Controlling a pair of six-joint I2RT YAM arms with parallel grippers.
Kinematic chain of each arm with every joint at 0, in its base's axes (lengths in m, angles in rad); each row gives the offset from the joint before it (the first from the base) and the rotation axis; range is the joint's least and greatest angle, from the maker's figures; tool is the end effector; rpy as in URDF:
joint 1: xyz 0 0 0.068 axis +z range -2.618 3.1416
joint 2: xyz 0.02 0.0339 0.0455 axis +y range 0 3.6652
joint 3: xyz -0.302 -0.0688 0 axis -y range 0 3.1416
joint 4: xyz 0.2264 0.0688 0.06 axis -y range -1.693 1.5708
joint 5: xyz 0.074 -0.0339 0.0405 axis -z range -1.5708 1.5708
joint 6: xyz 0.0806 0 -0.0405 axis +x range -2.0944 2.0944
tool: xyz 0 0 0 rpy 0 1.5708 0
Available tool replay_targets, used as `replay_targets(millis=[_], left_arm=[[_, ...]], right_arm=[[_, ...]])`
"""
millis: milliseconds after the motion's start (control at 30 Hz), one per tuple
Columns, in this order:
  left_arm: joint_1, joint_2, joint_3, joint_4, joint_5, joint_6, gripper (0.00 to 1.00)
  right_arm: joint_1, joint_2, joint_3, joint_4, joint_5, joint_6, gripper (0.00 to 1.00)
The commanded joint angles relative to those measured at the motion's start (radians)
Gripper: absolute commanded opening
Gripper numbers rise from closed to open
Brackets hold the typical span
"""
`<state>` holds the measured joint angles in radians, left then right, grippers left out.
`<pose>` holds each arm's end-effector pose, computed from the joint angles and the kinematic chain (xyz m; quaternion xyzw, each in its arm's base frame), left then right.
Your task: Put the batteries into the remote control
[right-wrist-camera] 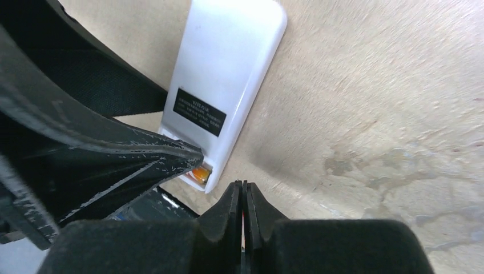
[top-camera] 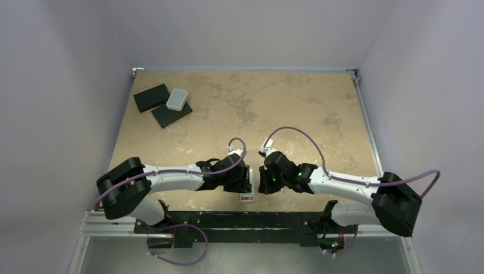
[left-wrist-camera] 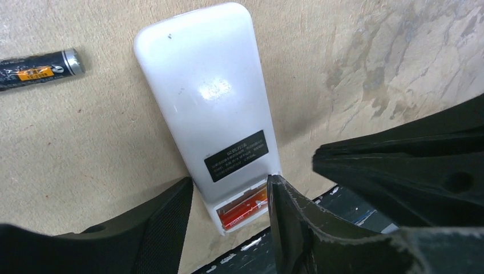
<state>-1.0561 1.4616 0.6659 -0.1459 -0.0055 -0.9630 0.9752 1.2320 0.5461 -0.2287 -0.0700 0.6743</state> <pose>0.1379 -0.2429 0.1690 0.0434 0.9499 -0.2606 0.1669 0.1227 0.1911 0.1790 -0.1530 0.9337 0.2590 0.1943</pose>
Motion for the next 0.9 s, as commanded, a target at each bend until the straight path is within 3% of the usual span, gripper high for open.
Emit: replay_targets(millis=[0, 133, 367, 600, 733, 867], left_arm=[[0.009, -0.029, 0.034, -0.043, -0.035, 0.046, 0.5], [0.024, -0.102, 0.05, -0.118, -0.069, 0.063, 0.51], [0.039, -0.251, 0.11, -0.29, -0.165, 0.095, 0.53], [0.057, -0.382, 0.187, -0.47, -0.289, 0.137, 0.58], [0.061, -0.445, 0.242, -0.561, -0.368, 0.156, 0.62], [0.062, -0.517, 0.273, -0.633, -0.421, 0.166, 0.64]], right_arm=[[0.003, -0.055, 0.087, -0.103, 0.106, 0.003, 0.13], [0.003, -0.051, 0.146, -0.145, 0.139, -0.04, 0.25], [-0.015, -0.023, 0.247, -0.143, 0.164, -0.115, 0.37], [-0.041, 0.095, 0.383, -0.142, 0.13, -0.2, 0.33], [-0.049, 0.17, 0.444, -0.109, 0.074, -0.239, 0.41], [-0.05, 0.263, 0.505, -0.089, 0.002, -0.25, 0.42]])
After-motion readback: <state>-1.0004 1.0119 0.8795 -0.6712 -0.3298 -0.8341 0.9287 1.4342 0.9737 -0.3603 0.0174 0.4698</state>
